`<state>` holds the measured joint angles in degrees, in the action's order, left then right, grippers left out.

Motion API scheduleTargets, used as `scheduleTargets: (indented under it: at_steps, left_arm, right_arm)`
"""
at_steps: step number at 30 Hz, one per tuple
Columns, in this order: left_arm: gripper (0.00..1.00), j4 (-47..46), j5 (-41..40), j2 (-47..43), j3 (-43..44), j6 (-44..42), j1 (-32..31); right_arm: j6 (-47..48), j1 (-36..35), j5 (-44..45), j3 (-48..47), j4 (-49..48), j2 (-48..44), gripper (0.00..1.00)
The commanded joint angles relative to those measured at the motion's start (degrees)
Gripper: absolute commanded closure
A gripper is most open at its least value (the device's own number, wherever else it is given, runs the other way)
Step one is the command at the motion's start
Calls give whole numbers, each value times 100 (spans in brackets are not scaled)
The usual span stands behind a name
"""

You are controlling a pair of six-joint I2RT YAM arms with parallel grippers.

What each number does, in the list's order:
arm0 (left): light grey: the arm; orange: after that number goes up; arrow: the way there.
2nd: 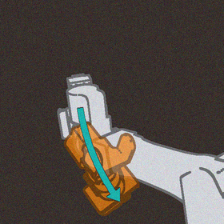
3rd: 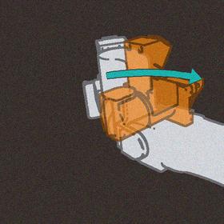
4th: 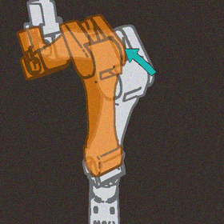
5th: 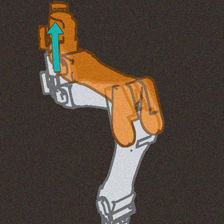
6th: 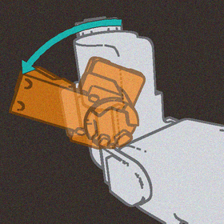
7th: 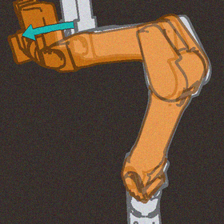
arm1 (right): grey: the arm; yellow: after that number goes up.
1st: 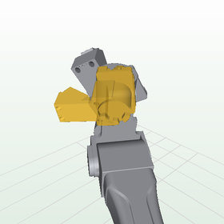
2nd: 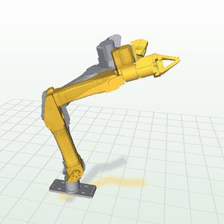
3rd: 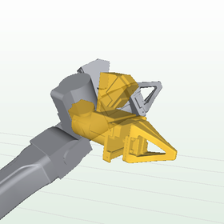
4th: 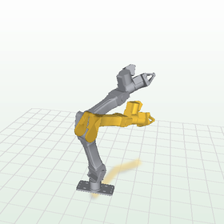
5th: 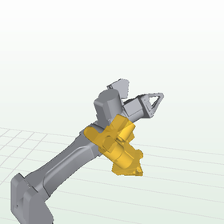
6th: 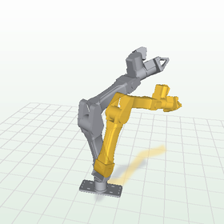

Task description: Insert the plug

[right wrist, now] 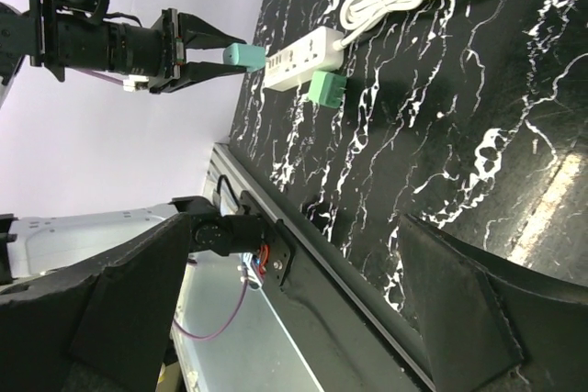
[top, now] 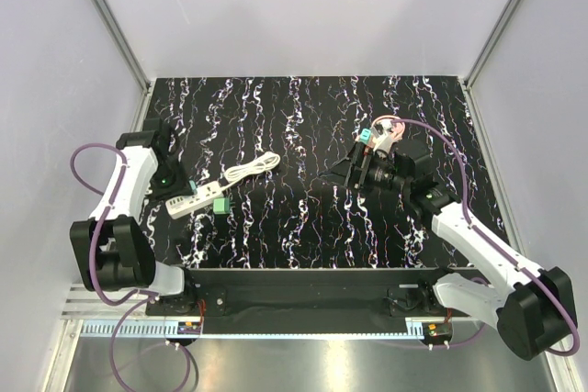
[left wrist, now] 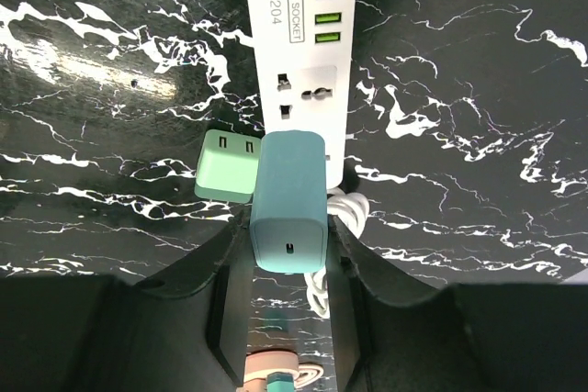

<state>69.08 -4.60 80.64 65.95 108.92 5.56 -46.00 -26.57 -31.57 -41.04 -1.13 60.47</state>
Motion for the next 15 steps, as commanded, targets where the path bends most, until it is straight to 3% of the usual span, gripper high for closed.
scheduleTargets:
  at_steps: [1, 15]
  left_arm:
    - [100, -52, 74, -31, -12, -55, 50]
    - [100, -580, 407, 110, -522, -99, 191]
  right_arm:
    - [310, -6, 178, -335, 86, -149, 0]
    - [425, -6, 248, -361, 323, -228, 0]
